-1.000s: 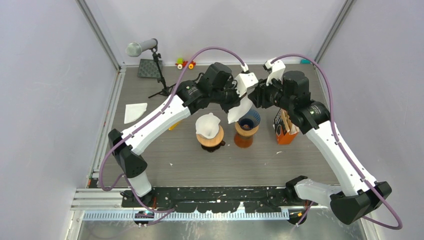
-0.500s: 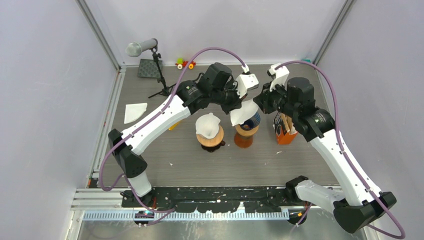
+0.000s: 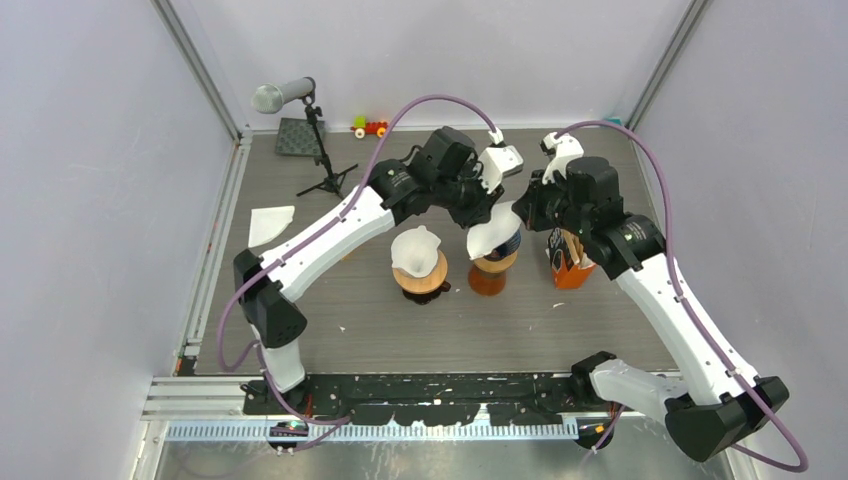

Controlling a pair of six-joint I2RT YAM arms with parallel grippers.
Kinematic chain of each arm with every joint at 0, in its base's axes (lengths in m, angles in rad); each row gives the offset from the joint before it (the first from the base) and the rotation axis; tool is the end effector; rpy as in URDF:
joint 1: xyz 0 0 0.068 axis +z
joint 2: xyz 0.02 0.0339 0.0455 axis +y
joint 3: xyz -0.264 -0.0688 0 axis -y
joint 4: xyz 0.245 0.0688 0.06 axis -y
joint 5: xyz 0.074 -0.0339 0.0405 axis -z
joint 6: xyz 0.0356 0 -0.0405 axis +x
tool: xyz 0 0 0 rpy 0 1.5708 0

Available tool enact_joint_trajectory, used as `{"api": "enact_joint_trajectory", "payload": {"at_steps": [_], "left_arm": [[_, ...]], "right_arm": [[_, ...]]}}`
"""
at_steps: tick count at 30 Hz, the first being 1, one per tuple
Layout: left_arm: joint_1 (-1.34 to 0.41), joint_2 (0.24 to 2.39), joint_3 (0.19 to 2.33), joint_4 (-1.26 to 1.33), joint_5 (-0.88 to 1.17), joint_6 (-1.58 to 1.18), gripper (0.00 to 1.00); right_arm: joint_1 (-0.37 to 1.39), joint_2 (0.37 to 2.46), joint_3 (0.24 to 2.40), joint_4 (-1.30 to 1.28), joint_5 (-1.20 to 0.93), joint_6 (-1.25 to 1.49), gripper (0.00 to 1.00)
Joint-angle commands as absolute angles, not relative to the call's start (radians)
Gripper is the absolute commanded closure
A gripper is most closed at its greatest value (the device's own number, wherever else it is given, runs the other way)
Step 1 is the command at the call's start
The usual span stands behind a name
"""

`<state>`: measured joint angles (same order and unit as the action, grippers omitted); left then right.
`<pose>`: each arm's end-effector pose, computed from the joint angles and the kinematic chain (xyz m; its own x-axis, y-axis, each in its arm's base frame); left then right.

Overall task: Place the coffee filter in the dripper
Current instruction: Place the coffee filter in the coffee dripper.

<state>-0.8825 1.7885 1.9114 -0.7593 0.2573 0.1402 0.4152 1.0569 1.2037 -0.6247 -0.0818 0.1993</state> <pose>0.2471 -0.3147 0.3964 -0.2513 0.5183 -0.8175 0.9211 0.3876 -0.0374 0.2011 0.0918 0.3882 -0.5052 -0.0071 -0.8629 -0.3758 0.9020 0.2126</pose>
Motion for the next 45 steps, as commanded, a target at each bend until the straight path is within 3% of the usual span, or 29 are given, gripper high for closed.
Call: {"api": "enact_joint_trajectory", "payload": {"at_steps": [1, 4, 9, 18, 23, 28, 35, 40, 45], "left_arm": [[-0.885, 1.794, 1.954, -0.728, 0.198, 0.052, 0.68], [-0.885, 1.791, 1.947, -0.724, 0.16, 0.007, 0.54], [-0.884, 1.776, 1.915, -0.714, 0.133, -0.05, 0.44], [-0.884, 1.759, 1.85, -0.714, 0.112, -0.09, 0.4], [-0.882, 1.747, 1.811, -0.696, 0.128, -0.105, 0.5], [-0.881, 1.747, 1.811, -0.685, 0.166, -0.109, 0.7], [-0.874, 1.776, 1.867, -0.723, 0.232, -0.051, 1.0], [-0.874, 1.8, 1.916, -0.782, 0.281, 0.049, 1.0], [-0.873, 1.832, 1.979, -0.855, 0.33, 0.133, 1.0]], "right_arm": [[0.405, 1.075, 1.204, -0.643, -0.034, 0.282, 1.0], [0.398, 1.091, 1.197, -0.645, -0.015, 0.314, 1.0], [0.385, 1.11, 1.198, -0.653, -0.003, 0.345, 1.0], [0.344, 1.114, 1.191, -0.657, -0.003, 0.382, 1.0], [0.327, 1.109, 1.174, -0.65, -0.017, 0.388, 1.0], [0.324, 1.105, 1.159, -0.634, -0.045, 0.369, 0.99], [0.325, 1.08, 1.161, -0.632, -0.067, 0.304, 0.77], [0.325, 1.058, 1.186, -0.66, -0.07, 0.248, 0.58], [0.325, 1.046, 1.21, -0.699, -0.073, 0.194, 0.53]]}}
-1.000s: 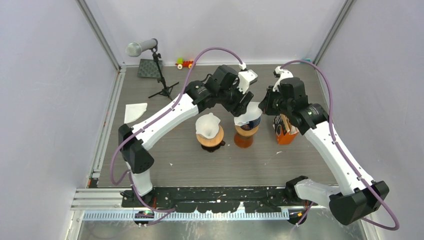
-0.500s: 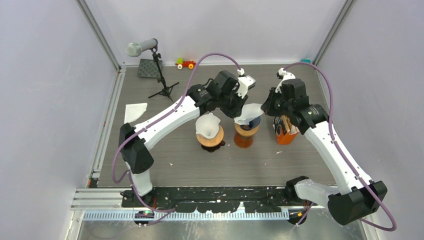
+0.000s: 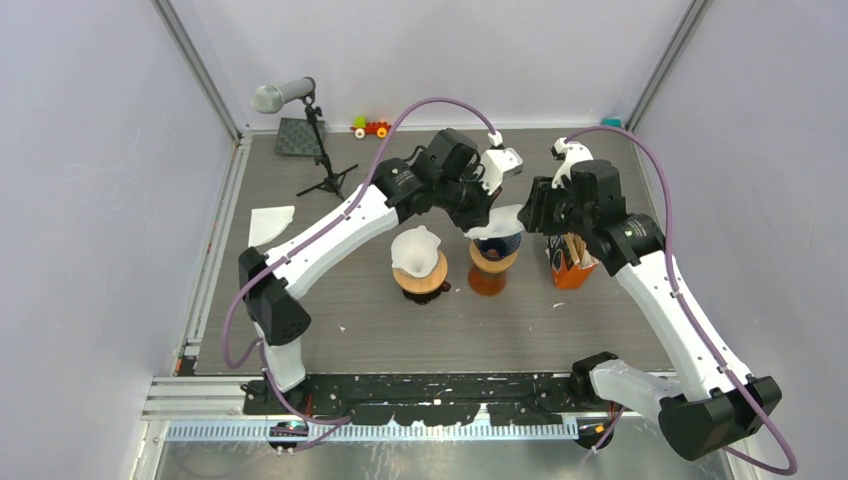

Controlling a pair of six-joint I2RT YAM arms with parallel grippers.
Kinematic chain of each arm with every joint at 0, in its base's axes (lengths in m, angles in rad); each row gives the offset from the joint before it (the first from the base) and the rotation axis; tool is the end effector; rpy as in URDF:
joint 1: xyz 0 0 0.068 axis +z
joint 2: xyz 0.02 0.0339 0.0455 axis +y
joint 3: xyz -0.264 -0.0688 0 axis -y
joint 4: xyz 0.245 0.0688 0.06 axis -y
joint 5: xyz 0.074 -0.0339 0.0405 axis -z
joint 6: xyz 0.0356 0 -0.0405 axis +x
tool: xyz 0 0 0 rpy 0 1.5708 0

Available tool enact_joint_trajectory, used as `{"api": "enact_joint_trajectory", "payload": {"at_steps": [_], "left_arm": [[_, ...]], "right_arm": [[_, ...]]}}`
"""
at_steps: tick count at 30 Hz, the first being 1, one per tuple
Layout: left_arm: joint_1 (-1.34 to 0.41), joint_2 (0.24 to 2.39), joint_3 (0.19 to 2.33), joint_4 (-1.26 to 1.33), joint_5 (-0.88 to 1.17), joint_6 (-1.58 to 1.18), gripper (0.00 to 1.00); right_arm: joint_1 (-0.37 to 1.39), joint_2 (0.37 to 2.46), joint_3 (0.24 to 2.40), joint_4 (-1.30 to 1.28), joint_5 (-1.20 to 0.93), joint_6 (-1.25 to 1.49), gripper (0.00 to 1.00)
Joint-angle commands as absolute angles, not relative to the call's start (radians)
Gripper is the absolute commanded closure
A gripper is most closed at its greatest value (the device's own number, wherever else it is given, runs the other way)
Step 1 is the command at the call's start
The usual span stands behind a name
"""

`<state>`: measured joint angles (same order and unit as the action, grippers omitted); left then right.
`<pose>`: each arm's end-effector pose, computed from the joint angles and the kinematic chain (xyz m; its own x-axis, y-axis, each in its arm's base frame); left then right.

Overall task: Place the coffee filter in the dripper
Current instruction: Place the coffee filter in the coffee dripper.

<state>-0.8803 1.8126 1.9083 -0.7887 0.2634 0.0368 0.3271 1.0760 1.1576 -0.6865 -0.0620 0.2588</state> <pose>0.2506 -0.3179 0.3837 -0.3745 0.5091 -0.7749 0.8863 0.4421 -0.1379 0.2114 0.0741 0.3633 -0.6150 0.0611 -0.7861 -0.2188 0.9446 0.2446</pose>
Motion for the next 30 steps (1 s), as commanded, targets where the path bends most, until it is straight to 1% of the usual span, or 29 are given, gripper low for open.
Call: {"api": "enact_joint_trajectory", "payload": {"at_steps": [1, 9, 21, 30], "left_arm": [[-0.873, 1.84, 1.993, -0.869, 0.34, 0.149, 1.0], [-0.863, 1.91, 2.113, -0.993, 0.406, 0.24, 1.0], [-0.838, 1.956, 2.163, -1.041, 0.441, 0.289, 1.0], [-0.834, 1.993, 2.213, -1.083, 0.484, 0.336, 1.0]], "right_arm": [[0.325, 1.041, 1.21, -0.704, -0.075, 0.186, 0.53], [0.324, 1.025, 1.206, -0.722, -0.09, 0.136, 0.53], [0.314, 1.06, 1.177, -0.703, -0.123, 0.132, 0.55], [0.275, 1.094, 1.182, -0.688, -0.179, 0.134, 0.56]]}}
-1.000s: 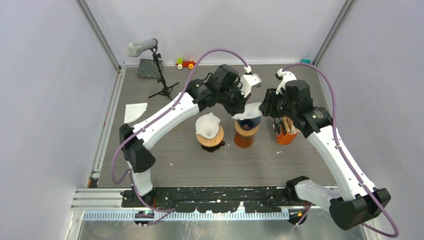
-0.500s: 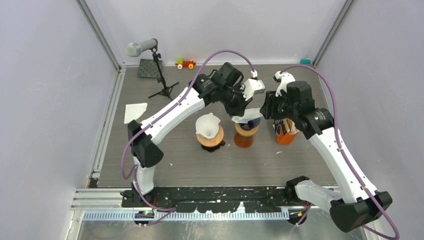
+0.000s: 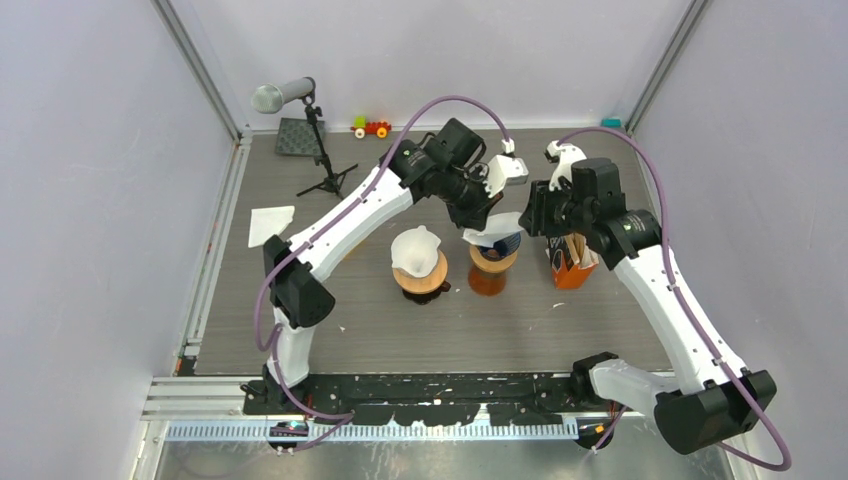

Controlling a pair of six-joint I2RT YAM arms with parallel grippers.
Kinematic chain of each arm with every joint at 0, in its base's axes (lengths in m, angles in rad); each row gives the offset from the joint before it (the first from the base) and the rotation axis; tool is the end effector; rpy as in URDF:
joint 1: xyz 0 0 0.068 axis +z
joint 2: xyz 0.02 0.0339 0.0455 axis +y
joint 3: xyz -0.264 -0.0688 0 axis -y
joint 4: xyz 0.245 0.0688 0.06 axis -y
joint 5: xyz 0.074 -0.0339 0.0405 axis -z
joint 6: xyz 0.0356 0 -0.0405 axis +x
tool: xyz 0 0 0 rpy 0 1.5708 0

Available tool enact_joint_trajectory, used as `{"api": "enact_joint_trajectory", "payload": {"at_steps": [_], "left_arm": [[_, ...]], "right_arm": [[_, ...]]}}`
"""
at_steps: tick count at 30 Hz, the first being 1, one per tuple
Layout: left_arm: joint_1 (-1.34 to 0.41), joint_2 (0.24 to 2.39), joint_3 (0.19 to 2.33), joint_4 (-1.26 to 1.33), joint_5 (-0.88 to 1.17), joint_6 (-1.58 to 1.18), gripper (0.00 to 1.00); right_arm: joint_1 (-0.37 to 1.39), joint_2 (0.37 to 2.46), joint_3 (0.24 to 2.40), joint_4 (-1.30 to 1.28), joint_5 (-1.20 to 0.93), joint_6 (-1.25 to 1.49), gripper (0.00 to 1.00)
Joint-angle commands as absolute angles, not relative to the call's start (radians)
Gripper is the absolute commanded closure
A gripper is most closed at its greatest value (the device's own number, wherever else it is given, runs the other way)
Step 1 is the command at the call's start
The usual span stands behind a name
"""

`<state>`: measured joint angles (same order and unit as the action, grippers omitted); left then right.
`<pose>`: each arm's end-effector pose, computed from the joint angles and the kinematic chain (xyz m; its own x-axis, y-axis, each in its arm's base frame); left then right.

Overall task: Place the coffee filter in the dripper
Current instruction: Place the coffee filter in the coffee dripper.

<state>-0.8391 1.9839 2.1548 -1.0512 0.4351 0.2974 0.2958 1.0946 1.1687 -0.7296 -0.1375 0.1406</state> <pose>0.2727 -0.3262 0.3741 -0.2422 0.6674 -0.7042 0.9675 0.2202 -0.1240 0.2143 0.0704 0.3595 -0.6324 -0.0476 -0.7732 -0.3071 0.9317 0.1938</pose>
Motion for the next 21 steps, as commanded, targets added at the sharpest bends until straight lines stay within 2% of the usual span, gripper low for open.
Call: {"api": "enact_joint_trajectory", "payload": {"at_steps": [1, 10, 21], "left_arm": [[-0.834, 1.996, 2.225, -1.09, 0.494, 0.344, 1.0], [-0.834, 2.052, 2.342, -1.187, 0.552, 0.416, 1.0], [-0.834, 2.102, 2.409, -1.278, 0.566, 0.488, 1.0]], "right_arm": [[0.267, 1.093, 1.185, -0.689, -0.185, 0.132, 0.56], [0.201, 1.085, 1.216, -0.718, -0.301, 0.107, 0.51], [0.196, 1.114, 1.22, -0.737, -0.356, 0.06, 0.5]]}}
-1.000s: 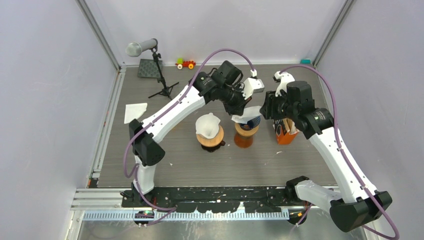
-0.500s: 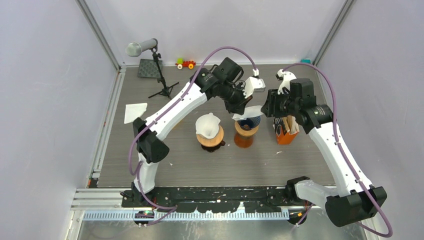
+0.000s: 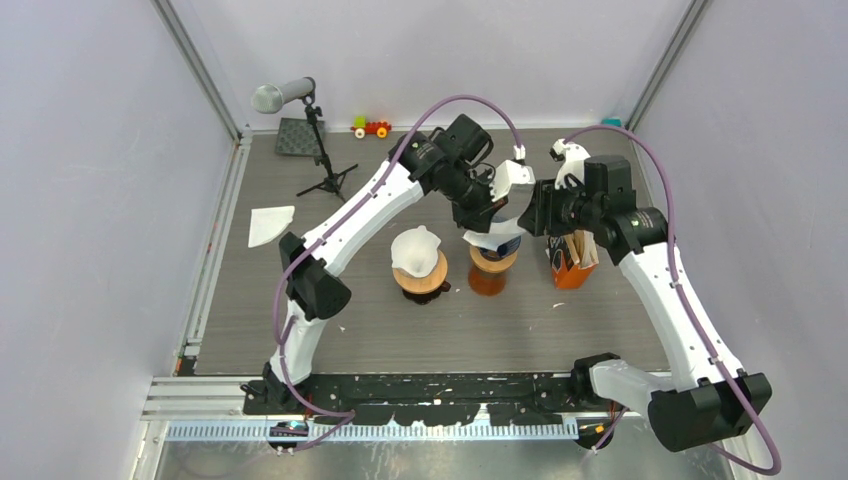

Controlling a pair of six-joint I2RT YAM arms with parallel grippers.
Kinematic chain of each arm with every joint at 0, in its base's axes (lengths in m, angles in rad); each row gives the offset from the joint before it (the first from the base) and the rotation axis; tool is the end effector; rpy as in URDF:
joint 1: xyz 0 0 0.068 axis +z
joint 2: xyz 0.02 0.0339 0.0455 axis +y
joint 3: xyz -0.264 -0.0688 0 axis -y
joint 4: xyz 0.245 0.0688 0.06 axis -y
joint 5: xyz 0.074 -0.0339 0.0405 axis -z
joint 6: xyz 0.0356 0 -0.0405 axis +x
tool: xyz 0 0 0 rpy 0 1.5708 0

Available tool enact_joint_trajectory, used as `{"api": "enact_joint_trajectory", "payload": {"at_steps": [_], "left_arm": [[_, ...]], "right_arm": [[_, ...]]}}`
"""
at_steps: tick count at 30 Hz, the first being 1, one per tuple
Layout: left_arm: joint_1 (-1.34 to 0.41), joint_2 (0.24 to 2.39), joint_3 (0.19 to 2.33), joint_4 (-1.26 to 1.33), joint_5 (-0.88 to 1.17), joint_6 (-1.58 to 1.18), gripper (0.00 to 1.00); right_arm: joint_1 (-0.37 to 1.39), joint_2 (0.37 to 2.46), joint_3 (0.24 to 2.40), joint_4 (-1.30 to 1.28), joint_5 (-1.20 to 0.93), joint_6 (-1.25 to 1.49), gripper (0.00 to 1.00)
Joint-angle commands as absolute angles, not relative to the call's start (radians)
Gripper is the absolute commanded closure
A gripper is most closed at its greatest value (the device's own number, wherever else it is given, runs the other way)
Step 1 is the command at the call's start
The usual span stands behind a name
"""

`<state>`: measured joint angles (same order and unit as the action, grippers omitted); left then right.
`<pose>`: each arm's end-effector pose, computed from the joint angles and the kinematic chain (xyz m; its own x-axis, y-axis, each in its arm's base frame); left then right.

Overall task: Place the coffee filter in the dripper
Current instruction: Place the coffee filter in the coffee dripper.

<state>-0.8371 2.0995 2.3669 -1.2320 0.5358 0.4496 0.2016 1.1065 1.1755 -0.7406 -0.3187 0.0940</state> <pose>0.2766 -0.3339 0.3781 -0.1334 0.7061 -0.6955 0.9897 0.0587 -0.1303 0.2196 0.0563 0.3592 -0.6474 -0.0413 -0.7611 -0.3713 0.8891 0.2676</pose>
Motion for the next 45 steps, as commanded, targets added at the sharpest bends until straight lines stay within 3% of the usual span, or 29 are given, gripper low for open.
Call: {"api": "enact_joint_trajectory", "payload": {"at_steps": [1, 10, 27, 45], "left_arm": [[-0.834, 2.102, 2.406, -1.276, 0.567, 0.488, 1.0], [-0.834, 2.103, 2.399, -1.26, 0.565, 0.492, 0.99], [-0.834, 2.037, 2.311, -1.134, 0.353, 0.261, 0.49], [-0.834, 1.923, 2.182, -1.074, 0.327, 0.142, 0.43]], "right_arm": [[0.195, 1.118, 1.218, -0.737, -0.361, 0.056, 0.5], [0.188, 1.152, 1.206, -0.733, -0.372, 0.033, 0.51], [0.178, 1.103, 1.147, -0.695, -0.37, 0.085, 0.64], [0.177, 1.079, 1.118, -0.706, -0.316, 0.176, 0.66]]}}
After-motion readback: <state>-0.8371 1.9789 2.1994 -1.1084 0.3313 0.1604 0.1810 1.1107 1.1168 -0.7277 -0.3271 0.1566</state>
